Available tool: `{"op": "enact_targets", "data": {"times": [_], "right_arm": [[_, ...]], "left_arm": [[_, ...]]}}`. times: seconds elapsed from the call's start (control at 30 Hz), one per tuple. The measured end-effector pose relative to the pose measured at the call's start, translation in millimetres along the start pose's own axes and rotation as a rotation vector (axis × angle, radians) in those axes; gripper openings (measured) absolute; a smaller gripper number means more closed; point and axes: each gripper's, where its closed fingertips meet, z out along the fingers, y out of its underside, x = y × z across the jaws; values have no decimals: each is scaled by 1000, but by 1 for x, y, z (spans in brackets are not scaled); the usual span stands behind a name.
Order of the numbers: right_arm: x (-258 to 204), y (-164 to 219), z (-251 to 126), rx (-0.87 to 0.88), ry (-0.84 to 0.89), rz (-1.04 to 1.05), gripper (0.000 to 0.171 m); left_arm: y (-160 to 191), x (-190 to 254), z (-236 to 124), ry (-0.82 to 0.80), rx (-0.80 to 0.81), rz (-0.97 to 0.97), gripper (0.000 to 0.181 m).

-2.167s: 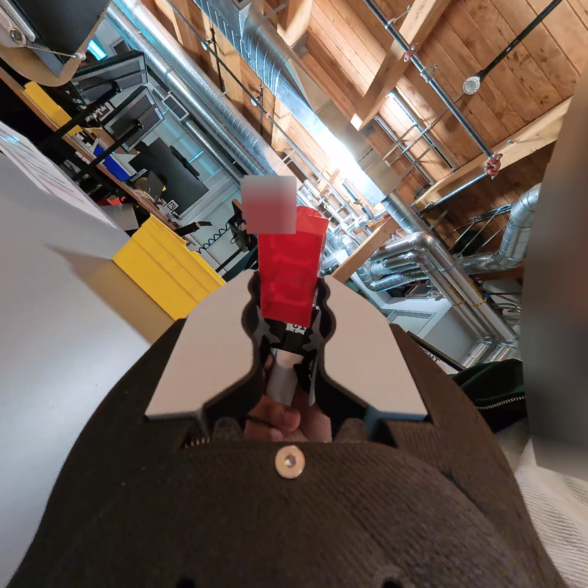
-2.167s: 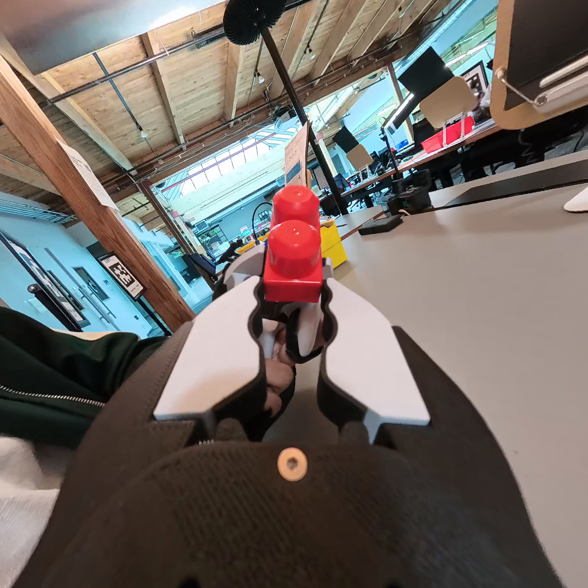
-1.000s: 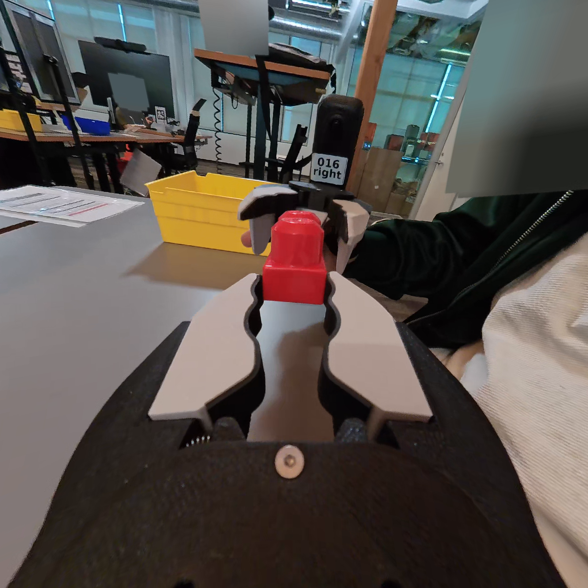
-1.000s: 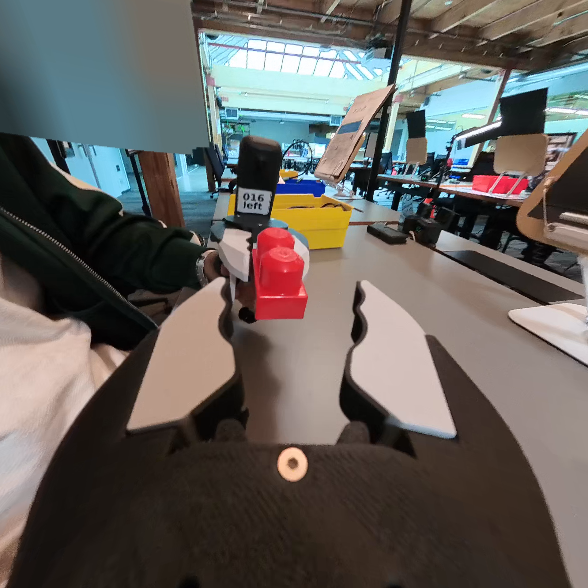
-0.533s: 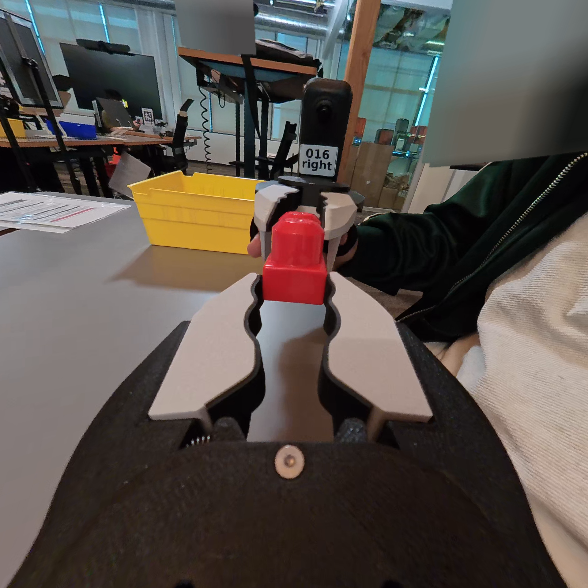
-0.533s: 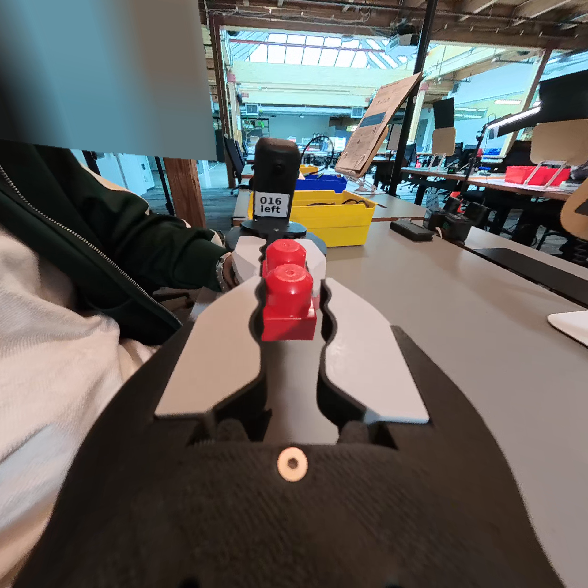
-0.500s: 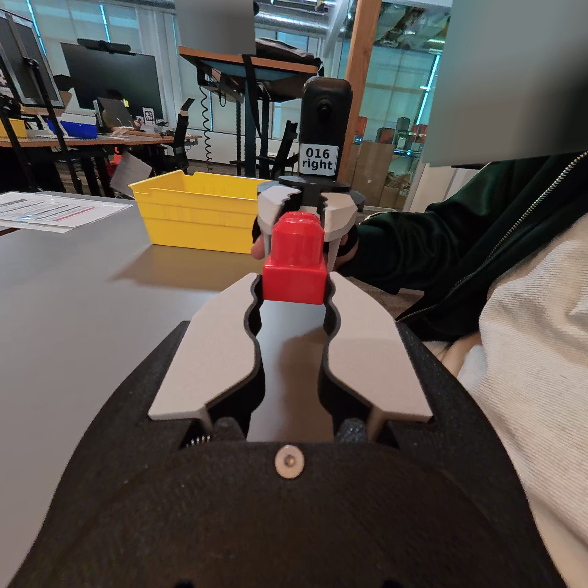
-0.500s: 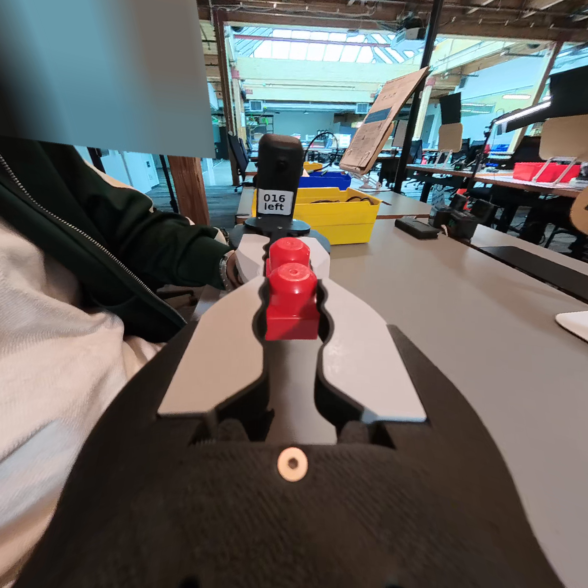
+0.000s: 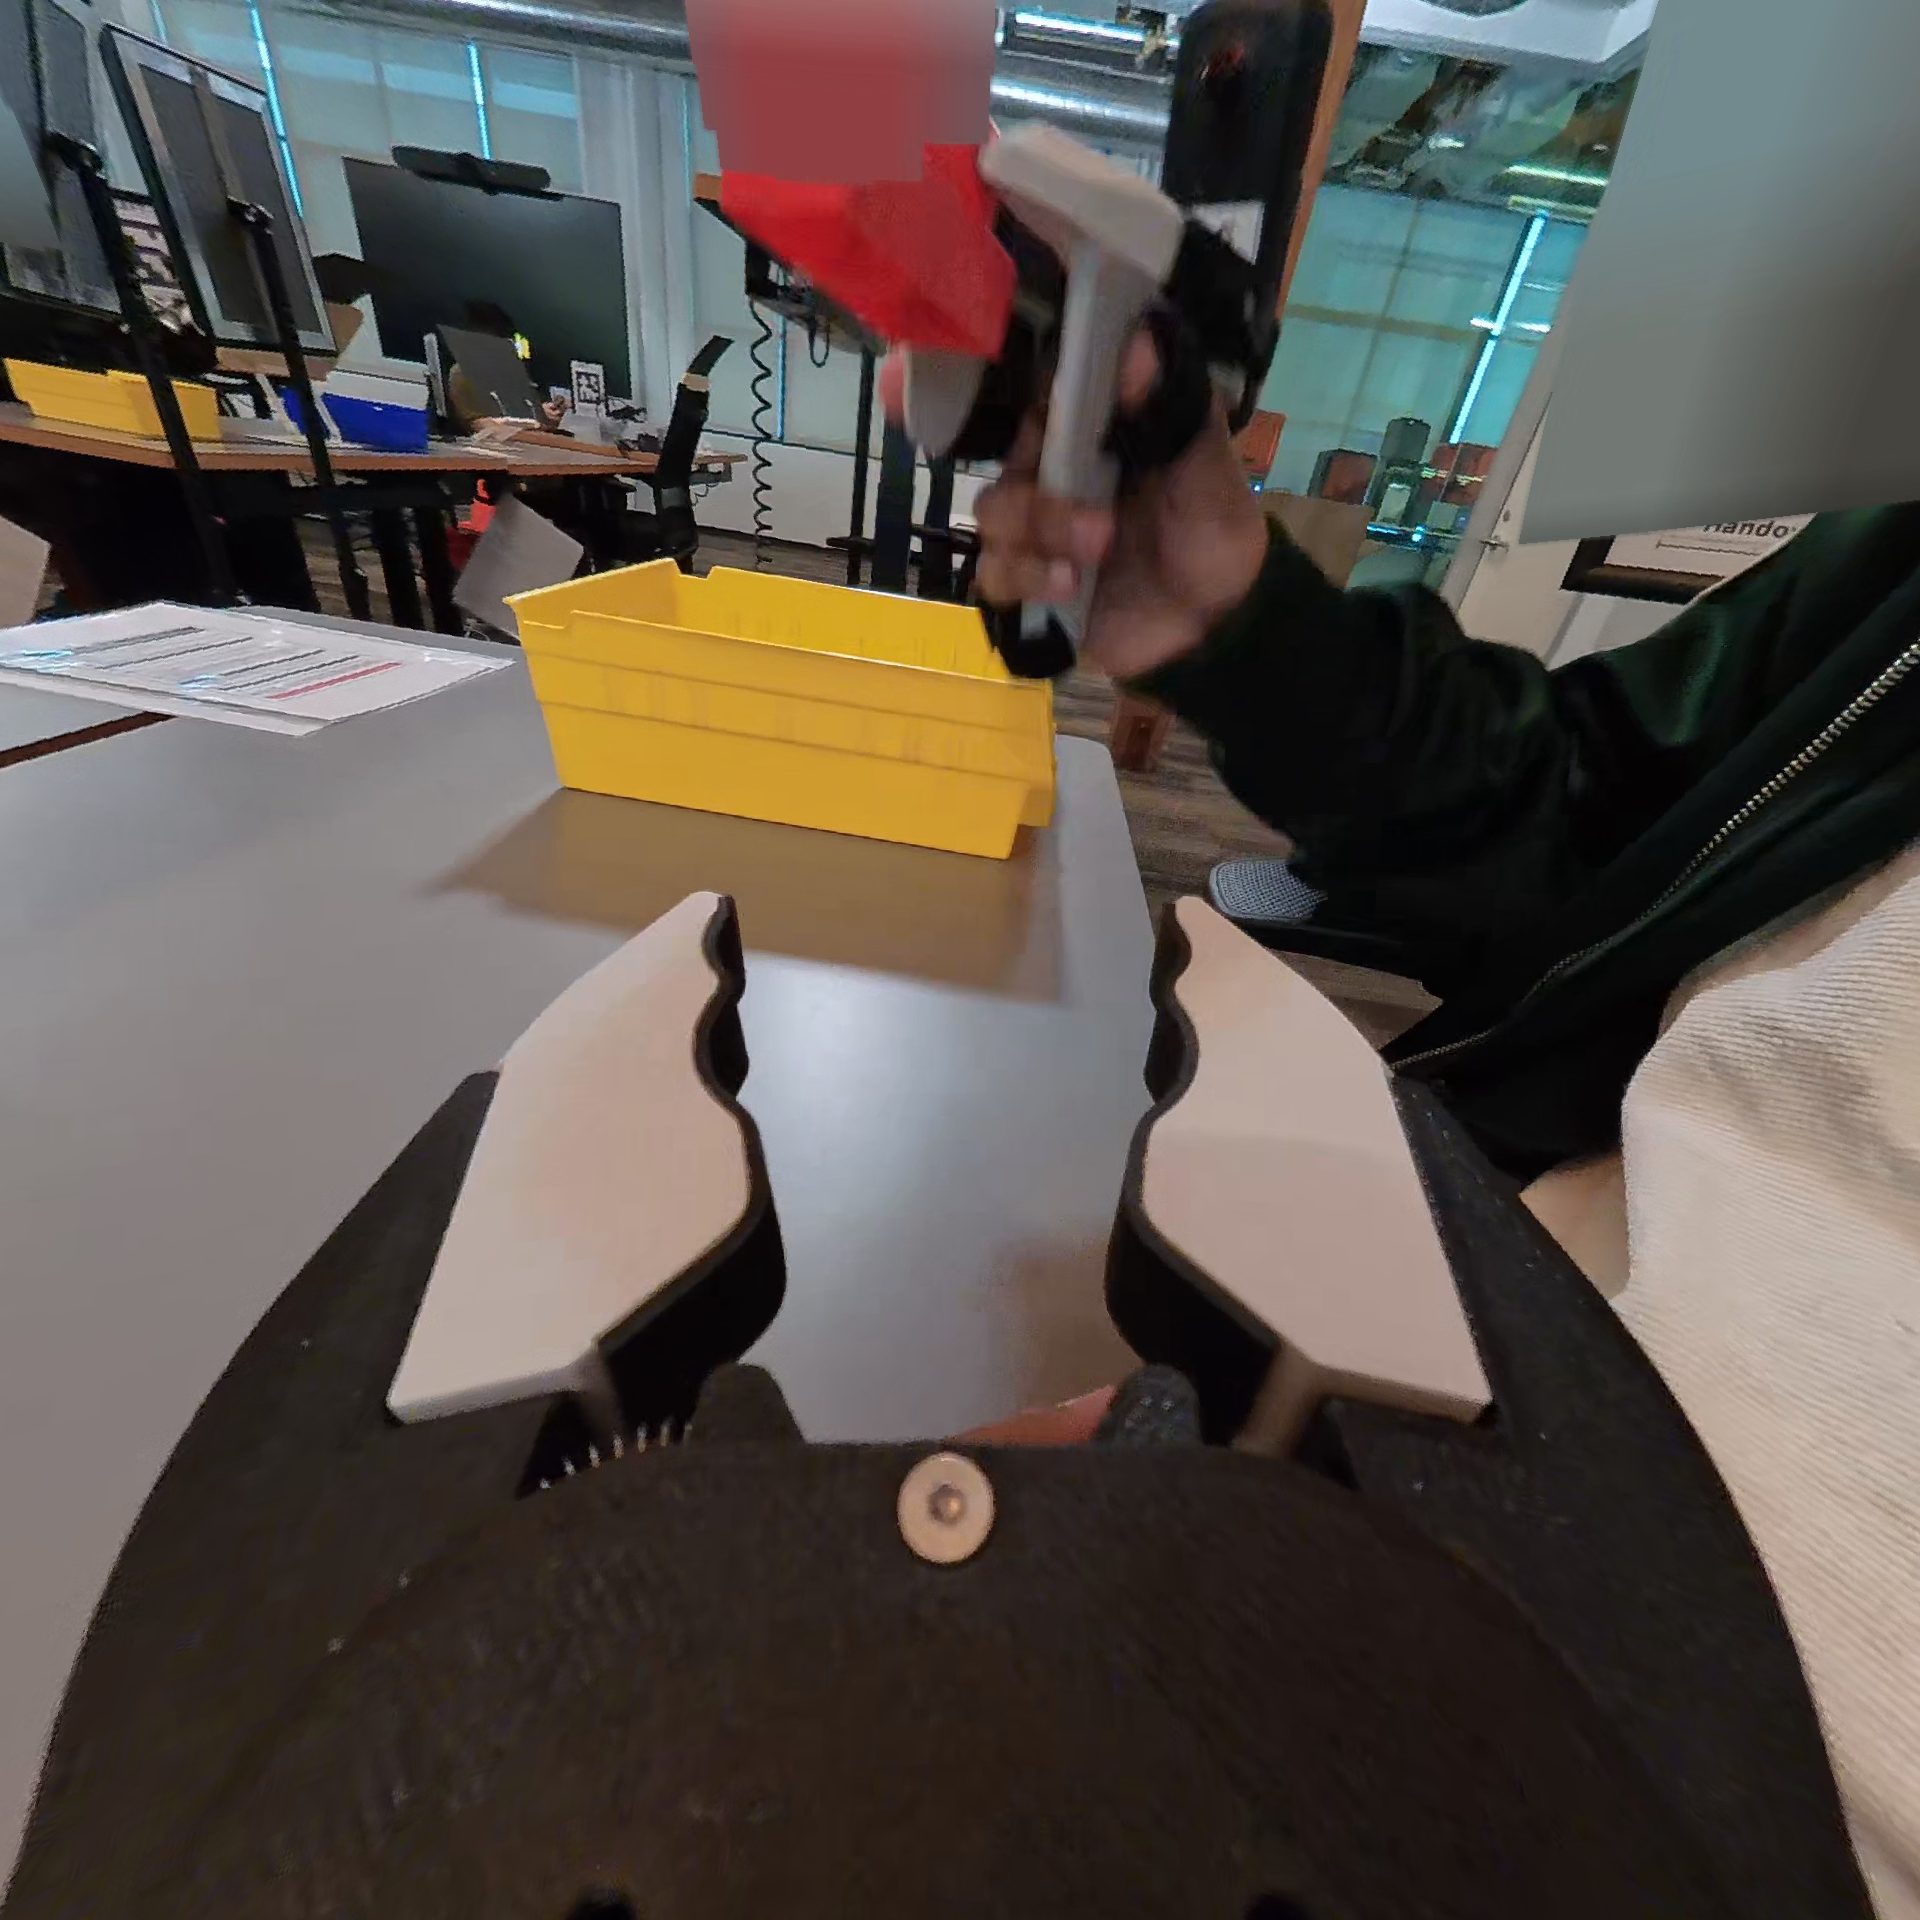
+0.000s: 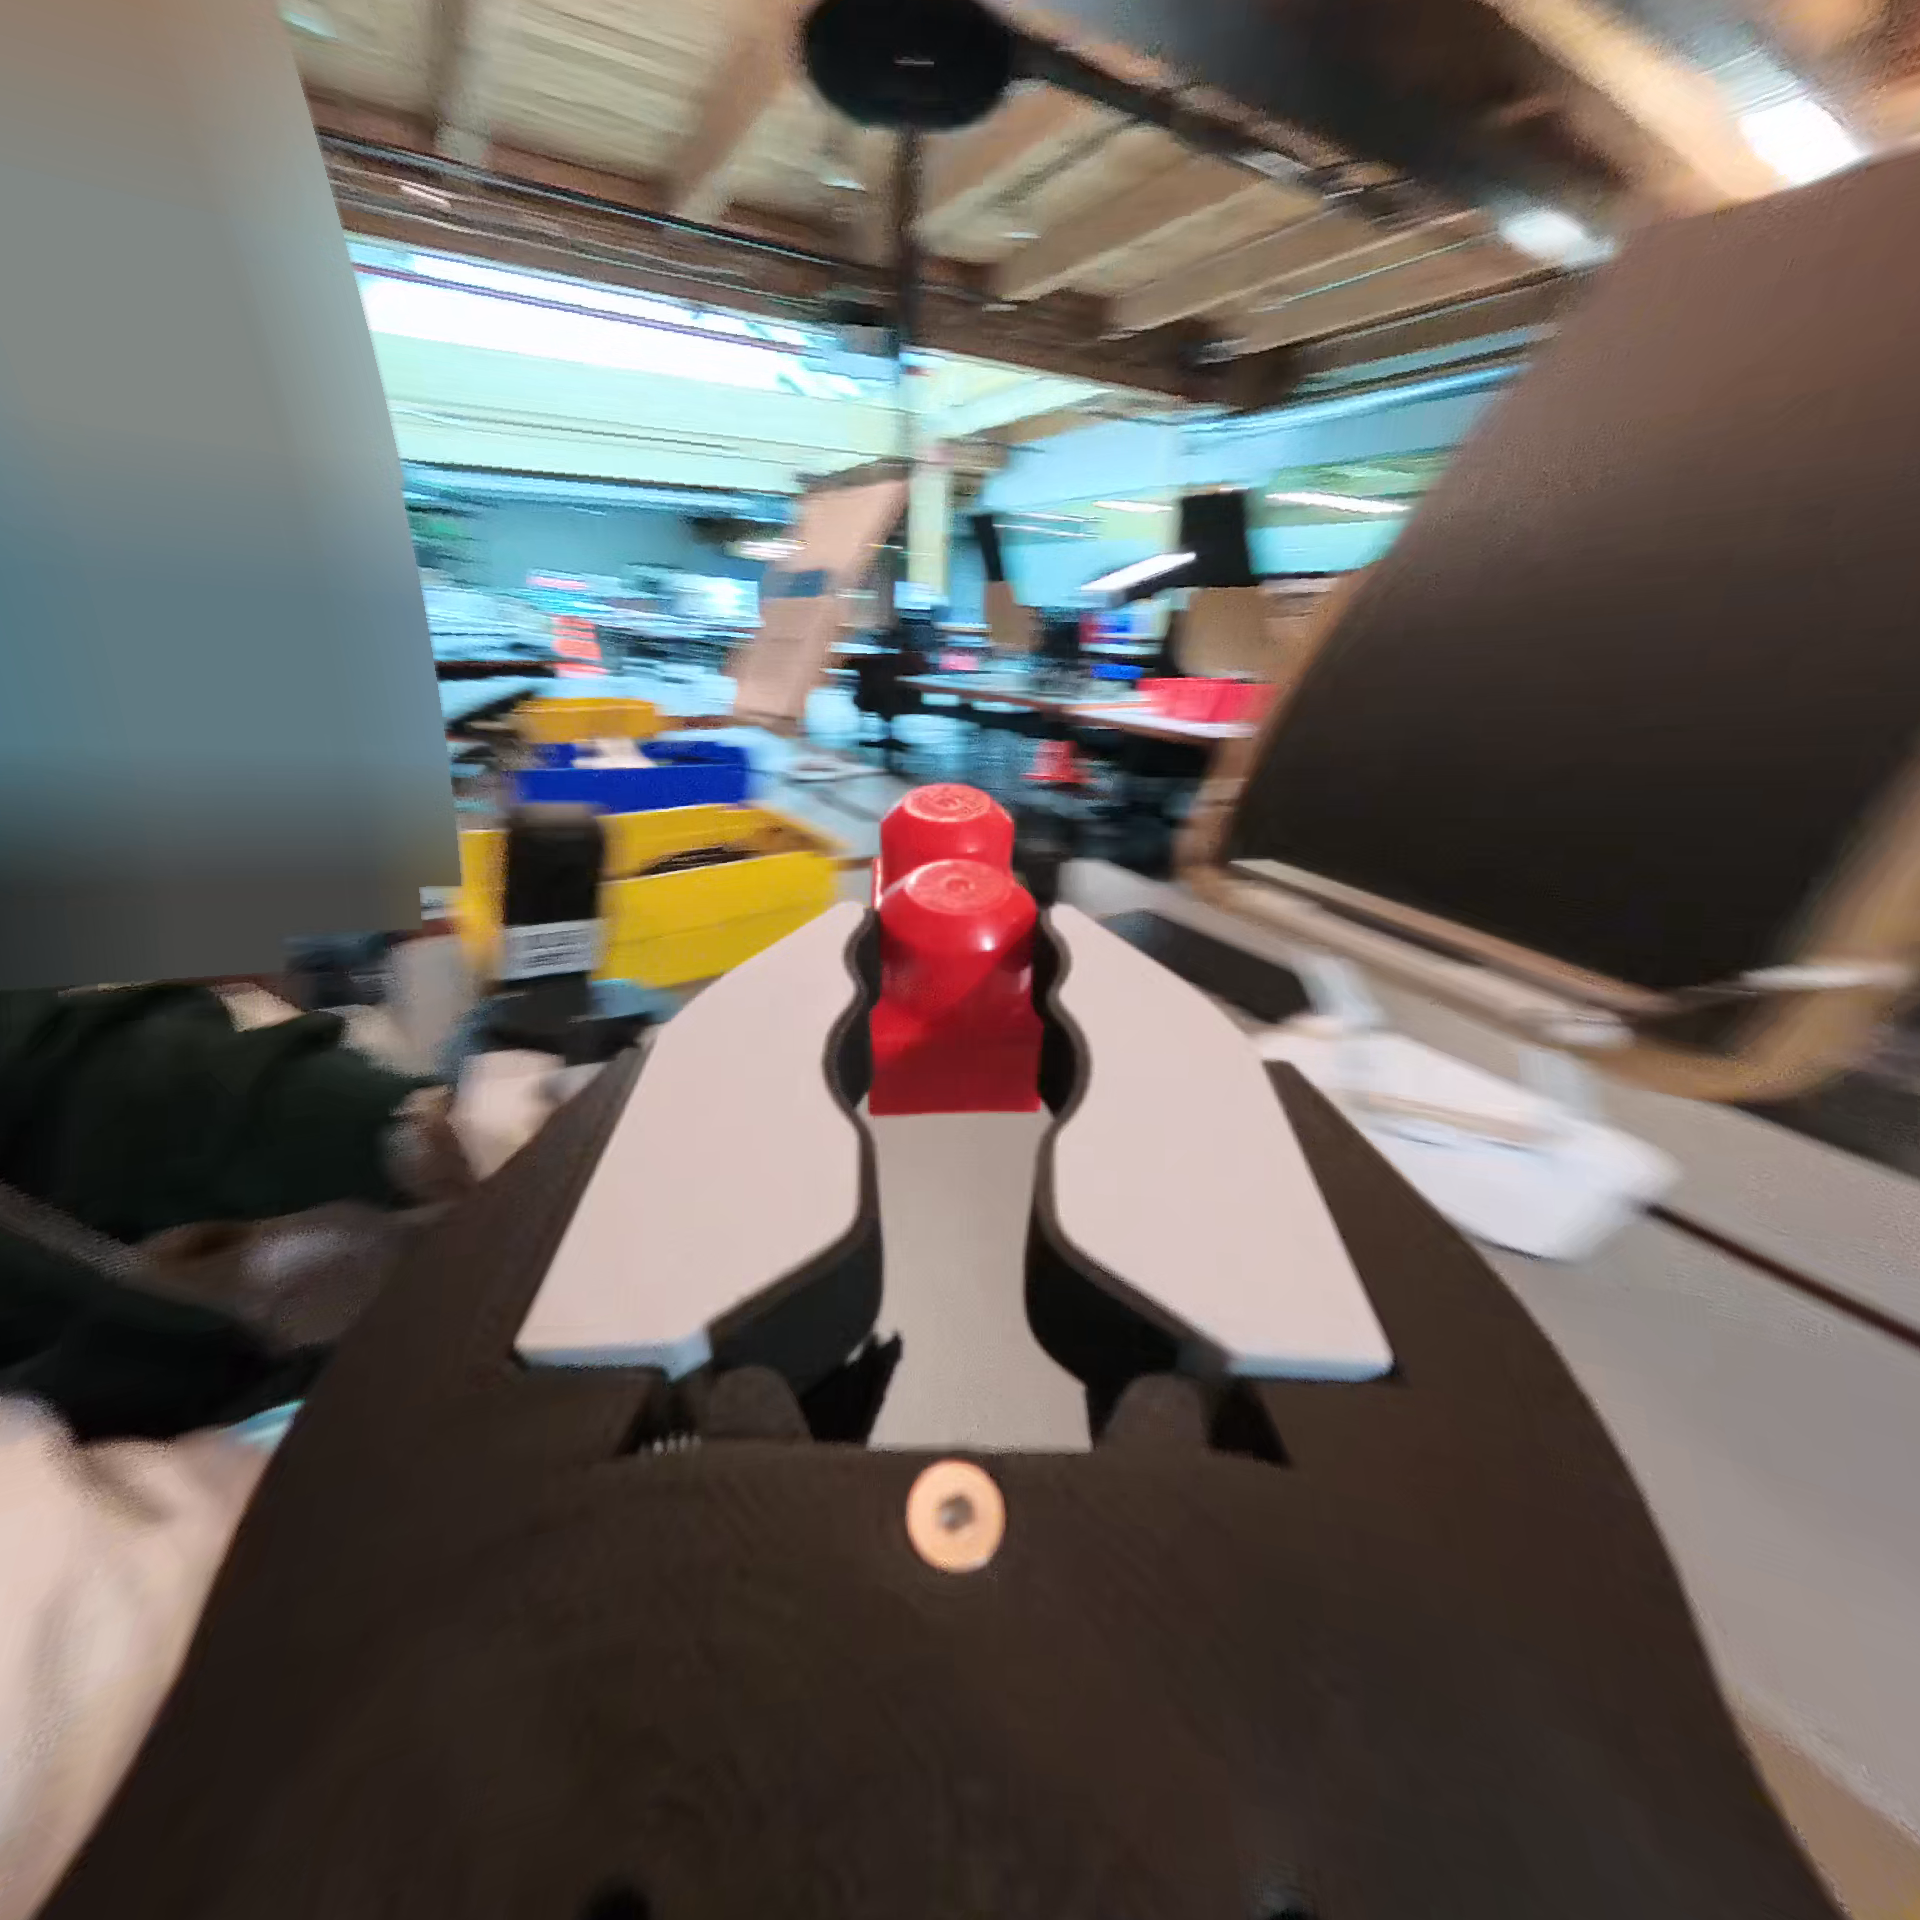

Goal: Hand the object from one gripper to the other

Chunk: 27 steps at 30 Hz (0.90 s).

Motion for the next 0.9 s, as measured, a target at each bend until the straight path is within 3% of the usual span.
{"op": "enact_targets", "data": {"times": [0.07, 0.13, 0.2, 0.27, 0.33, 0.5, 0.7, 0.8, 0.9], "right_arm": [[57, -27, -45, -37, 243, -76, 28], [124, -21, -105, -153, 525, -92, 28], [182, 18, -163, -299, 762, 6, 28], [217, 67, -196, -404, 877, 195, 28], [239, 105, -208, -486, 929, 318, 28], [285, 166, -219, -732, 1047, 348, 28], [303, 187, -236, -892, 1139, 288, 28], [305, 189, -239, -889, 1137, 309, 30], [305, 186, -242, -908, 1138, 291, 56]], "left_arm": [[0, -2, 0, -14, 2, -9, 75], [-1, -4, 0, -22, 14, -28, 74], [-2, -6, -1, -20, 24, -59, 73], [-1, -7, -1, -12, 23, -89, 69], [0, -6, -1, 4, 4, -124, 64], [1, -8, -1, -4, 7, -144, 62], [9, -4, -6, -25, -28, -117, 63], [10, -2, -10, -37, -36, -109, 65], [11, -2, -15, -64, -35, -102, 67]]}}
